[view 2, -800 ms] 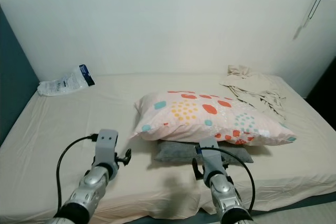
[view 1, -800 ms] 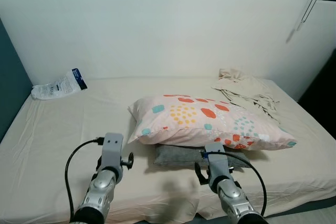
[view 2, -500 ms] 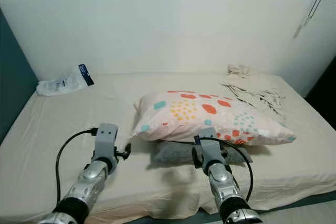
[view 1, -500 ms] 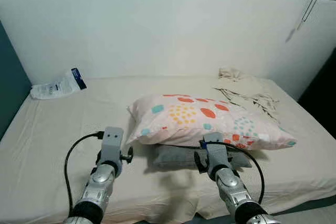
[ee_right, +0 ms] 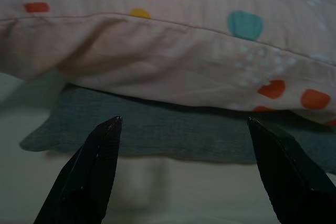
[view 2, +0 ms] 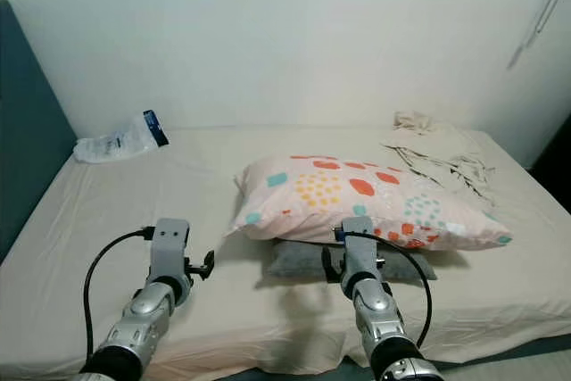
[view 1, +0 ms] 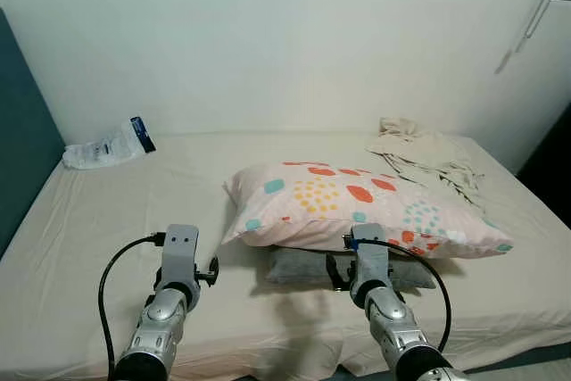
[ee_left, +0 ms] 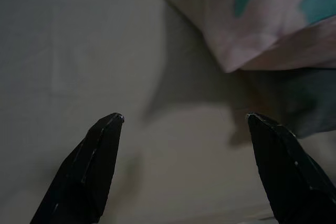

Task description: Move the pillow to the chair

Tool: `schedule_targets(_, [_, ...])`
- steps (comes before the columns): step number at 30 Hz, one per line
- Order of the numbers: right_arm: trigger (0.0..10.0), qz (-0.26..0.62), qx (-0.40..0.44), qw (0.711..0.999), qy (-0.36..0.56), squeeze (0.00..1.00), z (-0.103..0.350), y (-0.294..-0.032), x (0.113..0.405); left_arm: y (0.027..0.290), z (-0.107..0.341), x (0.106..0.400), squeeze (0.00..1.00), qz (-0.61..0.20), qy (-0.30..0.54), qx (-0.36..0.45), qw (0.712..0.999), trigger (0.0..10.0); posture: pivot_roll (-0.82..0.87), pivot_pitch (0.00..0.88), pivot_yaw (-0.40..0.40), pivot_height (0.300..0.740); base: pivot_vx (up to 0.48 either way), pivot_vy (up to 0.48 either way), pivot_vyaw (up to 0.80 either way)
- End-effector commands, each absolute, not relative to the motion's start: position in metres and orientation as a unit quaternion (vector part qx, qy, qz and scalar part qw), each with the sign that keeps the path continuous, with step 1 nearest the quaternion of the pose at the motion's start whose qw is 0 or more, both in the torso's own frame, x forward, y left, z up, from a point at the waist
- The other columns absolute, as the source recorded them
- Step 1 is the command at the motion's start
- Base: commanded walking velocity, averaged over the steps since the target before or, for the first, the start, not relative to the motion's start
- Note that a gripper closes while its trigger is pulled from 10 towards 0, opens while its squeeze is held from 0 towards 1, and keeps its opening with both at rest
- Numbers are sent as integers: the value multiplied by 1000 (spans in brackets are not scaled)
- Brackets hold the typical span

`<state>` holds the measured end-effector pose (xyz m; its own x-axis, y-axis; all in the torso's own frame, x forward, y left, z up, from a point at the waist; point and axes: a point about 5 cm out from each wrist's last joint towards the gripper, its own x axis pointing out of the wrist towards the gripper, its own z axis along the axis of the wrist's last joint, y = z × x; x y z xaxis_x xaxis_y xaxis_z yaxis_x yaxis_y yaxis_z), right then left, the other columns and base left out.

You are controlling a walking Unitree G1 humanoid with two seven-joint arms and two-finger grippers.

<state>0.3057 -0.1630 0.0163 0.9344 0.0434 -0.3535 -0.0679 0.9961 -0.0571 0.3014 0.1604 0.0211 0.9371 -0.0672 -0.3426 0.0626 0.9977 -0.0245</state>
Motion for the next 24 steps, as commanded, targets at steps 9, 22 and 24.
schedule_targets(9, [10000, 8, -38, 981, 191, 0, 15, -172, 306, 154, 17, 305, 0, -54, 203, 24, 977, 10000, -34, 0, -36, 740, 0, 0, 0])
schedule_targets(22, [10000, 23, -54, 978, 200, 0, 14, -164, 307, 152, 18, 307, 0, -60, 200, 0, 978, 10000, -16, 0, -60, 740, 0, 0, 0])
schedule_targets(24, [10000, 23, -57, 978, 198, 0, 14, -163, 308, 153, 19, 308, 0, -55, 198, 14, 979, 10000, 15, 0, -92, 740, 0, 0, 0])
